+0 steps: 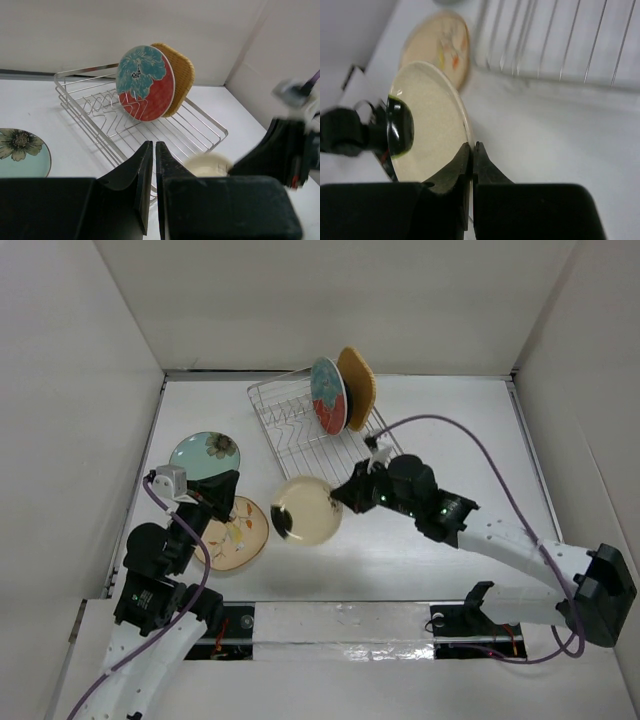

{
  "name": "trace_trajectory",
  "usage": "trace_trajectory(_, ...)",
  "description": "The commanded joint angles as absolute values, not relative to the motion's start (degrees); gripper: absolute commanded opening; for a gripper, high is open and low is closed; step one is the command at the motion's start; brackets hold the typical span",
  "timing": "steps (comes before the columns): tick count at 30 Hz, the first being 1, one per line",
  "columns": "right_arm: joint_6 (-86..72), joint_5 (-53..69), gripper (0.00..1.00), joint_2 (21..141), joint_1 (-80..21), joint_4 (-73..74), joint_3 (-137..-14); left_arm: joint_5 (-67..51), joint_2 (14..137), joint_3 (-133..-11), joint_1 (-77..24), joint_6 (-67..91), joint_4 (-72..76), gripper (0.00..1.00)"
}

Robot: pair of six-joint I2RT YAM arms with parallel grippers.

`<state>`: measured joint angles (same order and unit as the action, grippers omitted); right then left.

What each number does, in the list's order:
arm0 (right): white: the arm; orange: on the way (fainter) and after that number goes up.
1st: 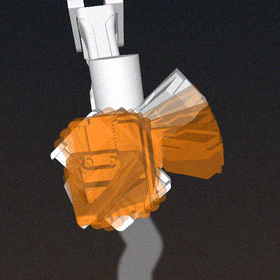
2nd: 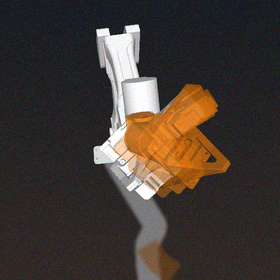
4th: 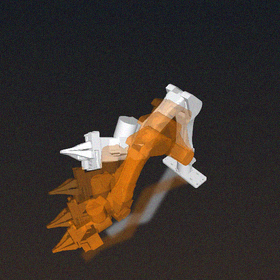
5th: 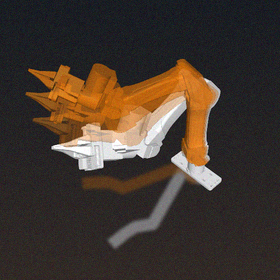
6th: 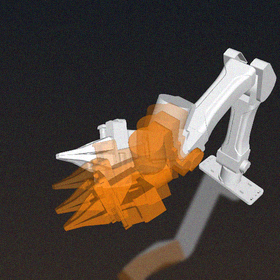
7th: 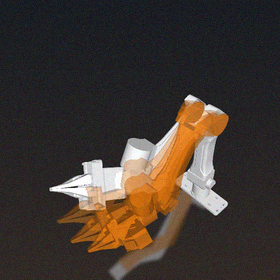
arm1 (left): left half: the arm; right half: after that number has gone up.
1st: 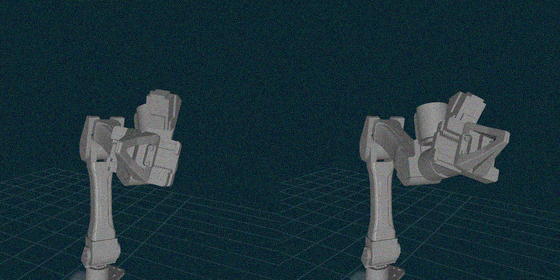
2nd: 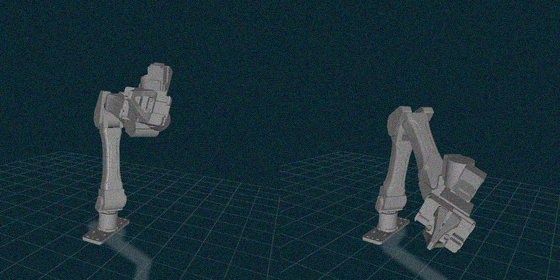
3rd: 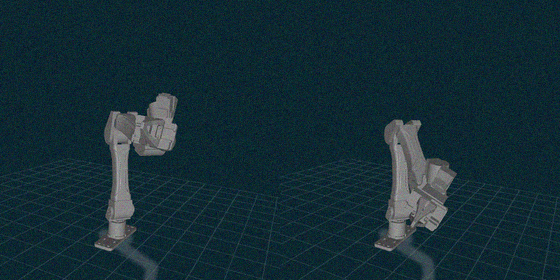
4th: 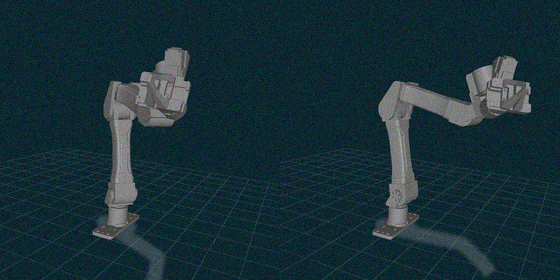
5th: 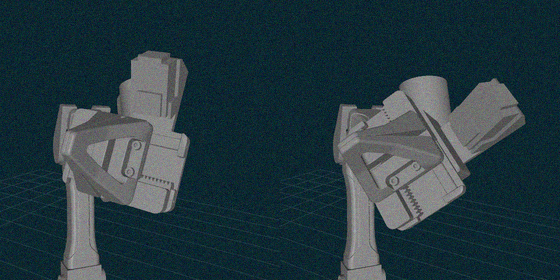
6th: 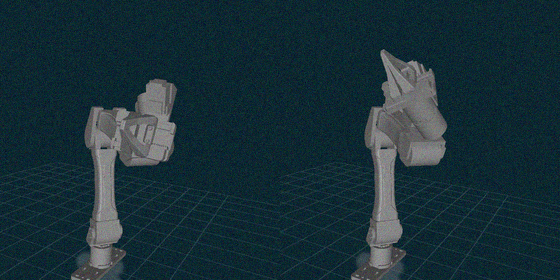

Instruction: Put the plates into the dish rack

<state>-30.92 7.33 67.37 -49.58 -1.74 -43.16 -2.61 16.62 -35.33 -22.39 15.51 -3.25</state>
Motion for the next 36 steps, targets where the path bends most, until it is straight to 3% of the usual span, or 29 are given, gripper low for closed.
trace_trajectory(1,-21.83,-5.33,0.00,67.22,-49.31,-0.63,-57.53,-3.78,15.21,-35.77,-22.15,15.29,-0.62,0.04)
trace_trajectory(9,-3.80,-36.71,0.00,92.87,-48.16,6.68,-93.57,-4.75,13.19,-35.77,-22.15,15.47,-0.53,0.05)
trace_trajectory(14,12.63,-51.40,0.00,108.68,-48.16,2.73,-111.14,-4.57,13.18,-35.68,-22.15,15.56,-0.70,0.05)
trace_trajectory(20,30.21,-59.84,0.00,121.44,-47.64,-8.42,-121.36,-4.66,13.54,-35.86,-22.15,15.38,-0.79,0.05)
trace_trajectory(36,29.36,-59.07,0.00,132.01,-45.44,-6.77,-123.92,-4.04,15.64,-35.95,-22.15,15.12,-0.88,0.05)
